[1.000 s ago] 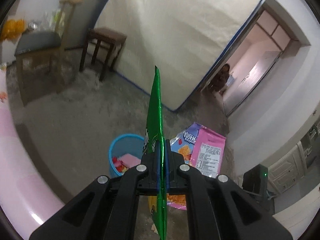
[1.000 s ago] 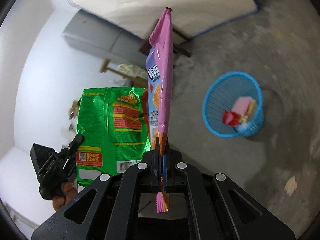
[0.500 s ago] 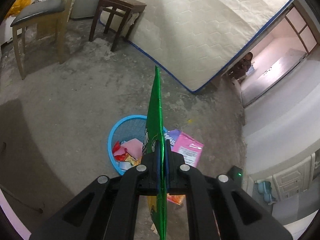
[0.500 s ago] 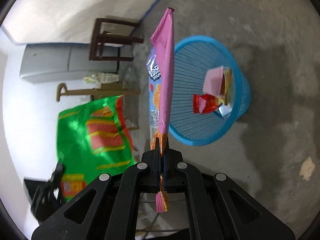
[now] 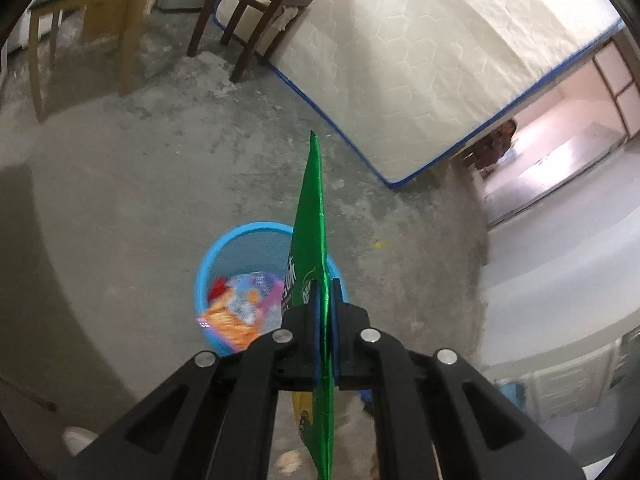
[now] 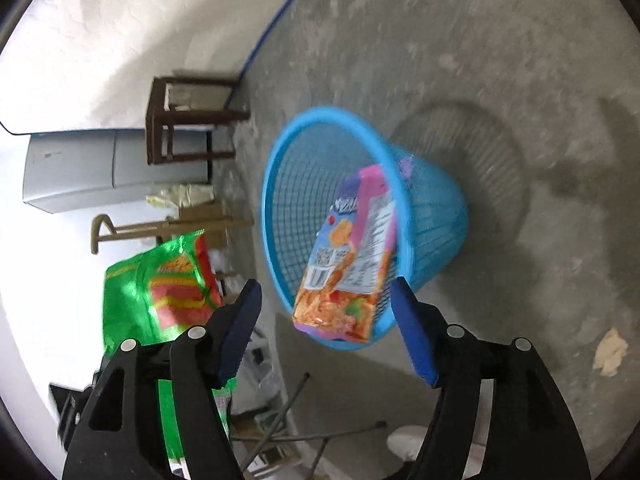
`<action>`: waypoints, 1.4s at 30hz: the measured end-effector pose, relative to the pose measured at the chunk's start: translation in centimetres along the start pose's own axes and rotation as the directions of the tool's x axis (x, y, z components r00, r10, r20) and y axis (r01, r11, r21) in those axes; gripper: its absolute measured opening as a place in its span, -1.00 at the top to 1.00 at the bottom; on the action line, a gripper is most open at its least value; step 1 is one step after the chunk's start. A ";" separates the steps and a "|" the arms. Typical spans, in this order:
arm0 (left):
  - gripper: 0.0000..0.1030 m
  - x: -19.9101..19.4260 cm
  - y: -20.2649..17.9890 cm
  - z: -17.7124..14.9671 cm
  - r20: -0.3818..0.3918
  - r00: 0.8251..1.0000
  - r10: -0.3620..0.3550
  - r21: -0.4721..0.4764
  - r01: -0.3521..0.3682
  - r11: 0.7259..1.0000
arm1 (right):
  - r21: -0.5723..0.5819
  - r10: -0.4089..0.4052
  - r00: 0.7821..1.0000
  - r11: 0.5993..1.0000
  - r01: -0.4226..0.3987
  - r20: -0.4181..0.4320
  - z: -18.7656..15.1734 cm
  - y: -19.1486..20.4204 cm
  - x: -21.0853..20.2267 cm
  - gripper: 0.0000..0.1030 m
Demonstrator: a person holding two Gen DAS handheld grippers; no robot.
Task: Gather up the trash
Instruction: 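Carry both bags to the wastebasket and release them into it, then grasp the green snack bag with the right tool and push it into the basket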
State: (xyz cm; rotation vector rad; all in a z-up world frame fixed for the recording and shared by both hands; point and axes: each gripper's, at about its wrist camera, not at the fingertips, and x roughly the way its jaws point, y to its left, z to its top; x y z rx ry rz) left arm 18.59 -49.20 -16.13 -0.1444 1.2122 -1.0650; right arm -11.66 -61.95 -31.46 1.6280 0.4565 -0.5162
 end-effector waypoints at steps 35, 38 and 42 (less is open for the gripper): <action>-0.51 -34.9 2.2 -7.8 0.338 0.922 0.190 0.006 -0.204 0.979 | -0.893 -0.532 0.820 0.237 0.383 0.211 -13.6 13.1 13.5 -0.24; -0.51 -40.0 5.2 -10.1 0.392 0.885 0.251 -0.067 -0.245 0.967 | -0.882 -0.619 0.742 0.164 0.443 0.258 -12.3 11.0 17.2 0.09; -0.52 -44.9 8.1 -13.1 0.447 0.821 0.356 -0.168 -0.314 0.934 | -0.828 -0.693 0.690 0.251 0.502 0.209 -8.2 8.3 20.7 0.38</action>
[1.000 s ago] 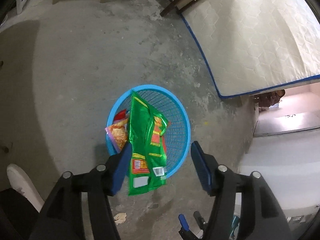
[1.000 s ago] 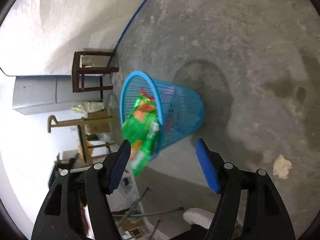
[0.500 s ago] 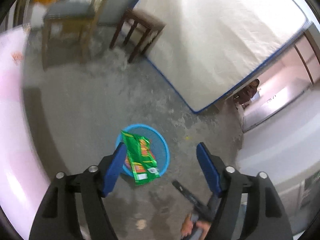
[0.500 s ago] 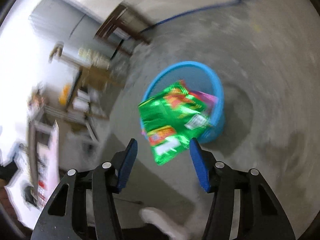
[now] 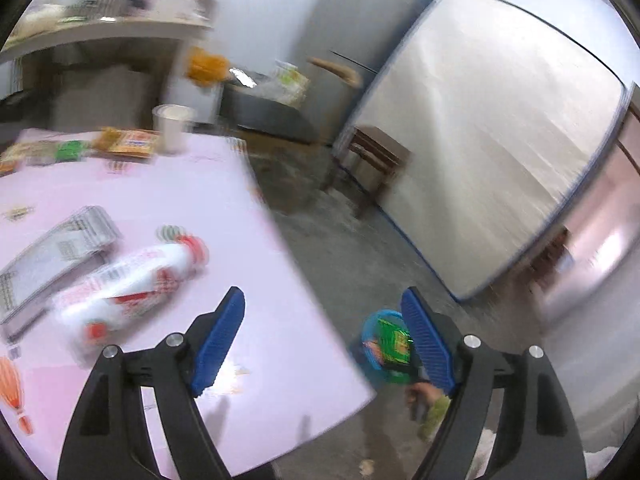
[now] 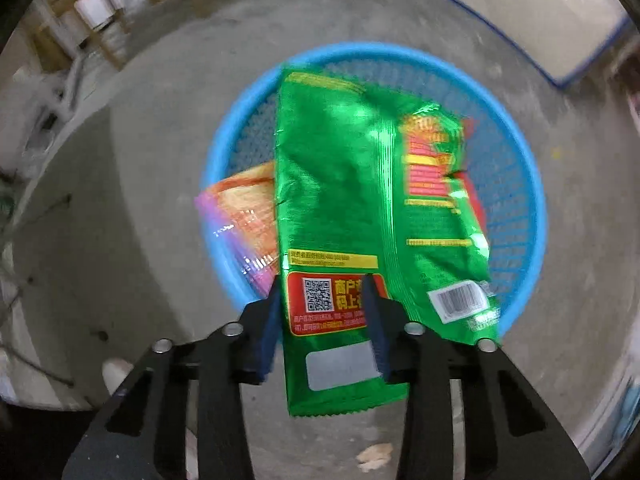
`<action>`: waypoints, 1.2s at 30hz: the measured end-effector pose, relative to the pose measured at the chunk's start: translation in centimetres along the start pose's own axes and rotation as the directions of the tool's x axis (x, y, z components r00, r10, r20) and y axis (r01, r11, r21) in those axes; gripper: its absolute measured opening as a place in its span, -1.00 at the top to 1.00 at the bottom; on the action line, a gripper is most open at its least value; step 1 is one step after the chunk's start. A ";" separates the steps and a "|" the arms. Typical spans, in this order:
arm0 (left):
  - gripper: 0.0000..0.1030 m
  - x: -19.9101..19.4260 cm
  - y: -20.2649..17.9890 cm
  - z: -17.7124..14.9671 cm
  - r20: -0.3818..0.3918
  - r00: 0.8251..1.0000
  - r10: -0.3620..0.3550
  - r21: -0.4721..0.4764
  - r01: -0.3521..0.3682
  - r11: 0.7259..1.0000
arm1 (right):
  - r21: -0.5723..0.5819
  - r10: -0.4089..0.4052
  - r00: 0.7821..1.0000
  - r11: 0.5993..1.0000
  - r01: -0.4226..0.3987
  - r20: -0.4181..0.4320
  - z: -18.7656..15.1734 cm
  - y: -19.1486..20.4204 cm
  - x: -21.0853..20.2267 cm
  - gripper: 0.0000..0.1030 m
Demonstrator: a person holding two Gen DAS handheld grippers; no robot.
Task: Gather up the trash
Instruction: 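Grasp the green snack bag with the right tool and push it into the basket, then move both tools back toward the table with the white bottle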
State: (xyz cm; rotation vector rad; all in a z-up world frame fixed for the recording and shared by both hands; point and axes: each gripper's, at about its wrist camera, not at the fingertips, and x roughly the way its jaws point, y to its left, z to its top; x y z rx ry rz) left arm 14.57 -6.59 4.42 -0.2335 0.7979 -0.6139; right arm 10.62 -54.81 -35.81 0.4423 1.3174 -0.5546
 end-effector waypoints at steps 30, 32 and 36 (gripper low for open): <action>-0.62 -12.3 17.4 -3.1 0.147 0.969 0.201 -0.245 -0.161 0.956 | 0.271 0.394 0.862 0.834 -0.481 0.318 -4.7 -6.6 -14.2 -0.41; -0.65 -13.3 18.3 -3.5 0.154 0.963 0.220 -0.241 -0.180 0.954 | 0.196 0.464 0.801 0.806 -0.559 0.378 -5.3 -3.8 -19.3 -0.42; -0.70 -14.4 20.2 -4.4 0.165 0.954 0.250 -0.242 -0.207 0.948 | 0.022 0.591 0.701 0.758 -0.652 0.400 -6.0 3.2 -26.6 -0.66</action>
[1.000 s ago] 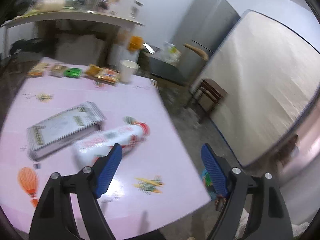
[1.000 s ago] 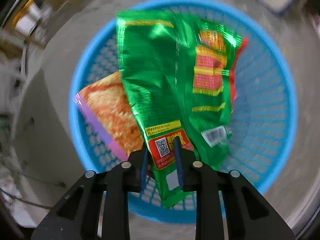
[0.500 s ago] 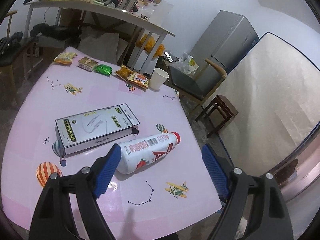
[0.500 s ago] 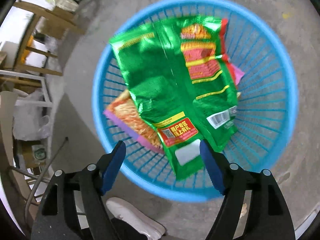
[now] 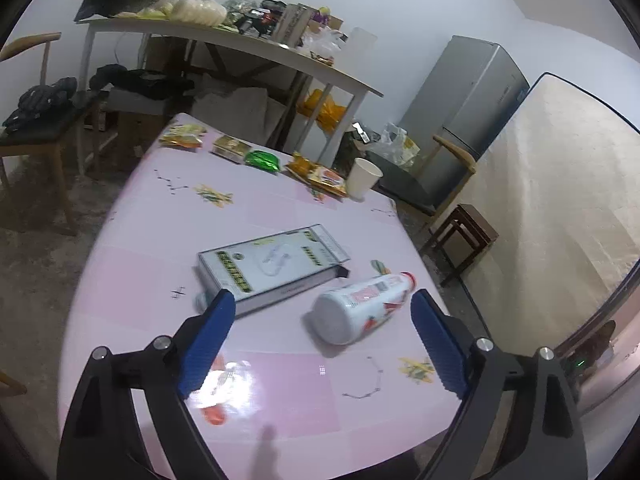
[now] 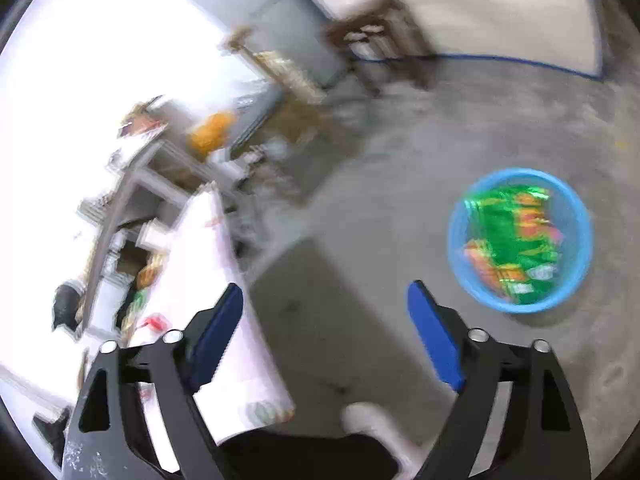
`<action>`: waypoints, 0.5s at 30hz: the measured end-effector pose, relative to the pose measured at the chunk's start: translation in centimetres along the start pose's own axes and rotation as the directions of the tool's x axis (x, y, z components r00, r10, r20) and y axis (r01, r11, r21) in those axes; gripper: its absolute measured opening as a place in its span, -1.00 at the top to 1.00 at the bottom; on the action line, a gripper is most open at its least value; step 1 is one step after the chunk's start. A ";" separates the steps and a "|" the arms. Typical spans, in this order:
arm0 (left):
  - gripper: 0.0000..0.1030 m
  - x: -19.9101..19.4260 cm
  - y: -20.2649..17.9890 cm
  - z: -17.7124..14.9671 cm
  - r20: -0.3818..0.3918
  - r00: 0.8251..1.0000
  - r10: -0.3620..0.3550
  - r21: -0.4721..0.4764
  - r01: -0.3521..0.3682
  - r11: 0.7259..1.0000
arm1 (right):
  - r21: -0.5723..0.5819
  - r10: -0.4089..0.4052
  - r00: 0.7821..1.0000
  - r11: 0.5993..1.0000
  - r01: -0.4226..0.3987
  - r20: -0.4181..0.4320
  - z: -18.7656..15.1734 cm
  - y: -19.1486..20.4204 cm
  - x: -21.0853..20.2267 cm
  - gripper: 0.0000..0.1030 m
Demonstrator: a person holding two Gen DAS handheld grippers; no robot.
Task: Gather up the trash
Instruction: 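Move both tools back toward the table with the white bottle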
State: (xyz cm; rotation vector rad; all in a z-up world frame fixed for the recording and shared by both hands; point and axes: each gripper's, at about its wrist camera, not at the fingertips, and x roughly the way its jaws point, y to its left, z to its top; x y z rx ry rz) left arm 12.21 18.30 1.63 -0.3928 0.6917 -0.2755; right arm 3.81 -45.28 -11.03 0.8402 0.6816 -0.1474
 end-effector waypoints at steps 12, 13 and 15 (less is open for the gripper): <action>-0.71 0.5 4.1 -2.5 -0.035 0.999 0.038 0.006 -0.038 0.999 | 0.003 0.190 0.883 0.978 -0.209 -0.429 -8.7 22.3 16.3 -0.67; -0.71 0.4 4.3 -2.6 -0.034 0.999 0.034 0.002 -0.034 0.999 | 0.031 0.200 0.871 0.978 -0.209 -0.450 -9.2 23.3 17.2 -0.67; -0.71 0.2 4.6 -2.6 -0.032 0.999 0.036 0.005 -0.035 0.999 | 0.047 0.151 0.870 0.988 -0.146 -0.470 -9.9 25.4 19.2 -0.67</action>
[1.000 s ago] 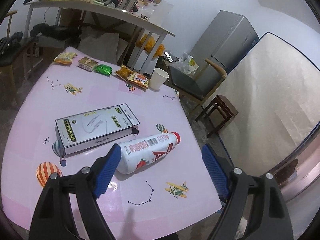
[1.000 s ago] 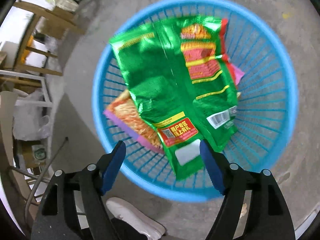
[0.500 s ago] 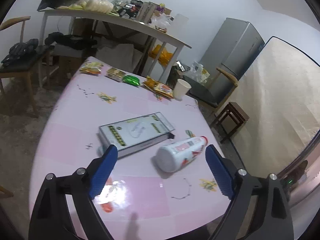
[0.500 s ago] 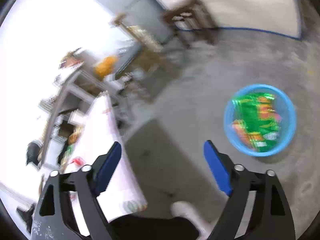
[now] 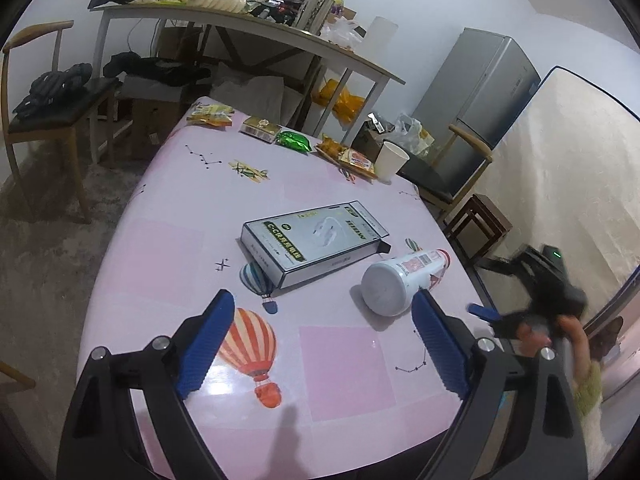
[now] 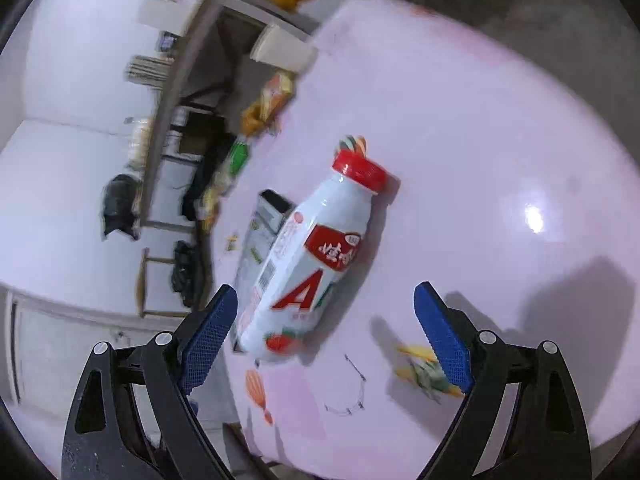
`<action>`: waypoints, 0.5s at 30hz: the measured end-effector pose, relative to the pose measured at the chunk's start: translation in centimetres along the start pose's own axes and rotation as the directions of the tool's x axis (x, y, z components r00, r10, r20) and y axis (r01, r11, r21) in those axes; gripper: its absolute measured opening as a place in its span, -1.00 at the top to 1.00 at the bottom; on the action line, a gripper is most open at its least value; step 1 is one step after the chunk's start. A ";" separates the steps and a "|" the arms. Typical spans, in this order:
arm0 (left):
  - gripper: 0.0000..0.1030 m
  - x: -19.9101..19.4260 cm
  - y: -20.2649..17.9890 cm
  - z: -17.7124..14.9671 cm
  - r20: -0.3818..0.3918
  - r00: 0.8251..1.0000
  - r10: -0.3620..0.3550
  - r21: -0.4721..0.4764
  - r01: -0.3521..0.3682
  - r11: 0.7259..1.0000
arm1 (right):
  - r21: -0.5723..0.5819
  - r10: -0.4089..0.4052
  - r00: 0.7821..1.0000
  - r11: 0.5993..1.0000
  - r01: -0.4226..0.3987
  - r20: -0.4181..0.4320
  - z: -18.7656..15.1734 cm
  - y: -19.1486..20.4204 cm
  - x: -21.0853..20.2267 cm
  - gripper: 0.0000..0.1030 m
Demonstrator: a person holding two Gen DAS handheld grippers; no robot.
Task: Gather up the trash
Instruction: 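Move both tools back toward the table with the white bottle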
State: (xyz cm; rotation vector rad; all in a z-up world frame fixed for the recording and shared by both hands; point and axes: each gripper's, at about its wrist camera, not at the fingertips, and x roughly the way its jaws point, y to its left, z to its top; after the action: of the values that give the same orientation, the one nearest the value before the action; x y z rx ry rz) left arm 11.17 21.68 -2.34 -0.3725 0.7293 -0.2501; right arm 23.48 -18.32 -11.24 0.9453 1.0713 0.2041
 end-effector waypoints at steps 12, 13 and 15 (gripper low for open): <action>-0.71 0.3 1.9 0.8 -0.016 0.999 0.035 0.004 -0.035 0.999 | -0.036 -0.166 0.985 0.985 0.168 0.047 2.5 4.5 5.9 -0.31; -0.71 0.4 2.0 0.8 -0.023 0.999 0.039 0.005 -0.038 0.999 | -0.087 -0.168 0.985 0.981 0.171 0.040 2.5 4.7 6.0 -0.31; -0.71 0.7 2.0 0.8 -0.038 0.998 0.043 0.010 -0.042 0.999 | -0.175 -0.169 0.985 0.970 0.169 0.014 2.6 5.1 6.5 -0.28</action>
State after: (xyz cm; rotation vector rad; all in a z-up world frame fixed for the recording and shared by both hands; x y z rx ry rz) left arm 12.38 23.44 -3.05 -0.3440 0.7724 -0.2208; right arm 30.27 -12.97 -11.30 0.6920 1.1098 0.1548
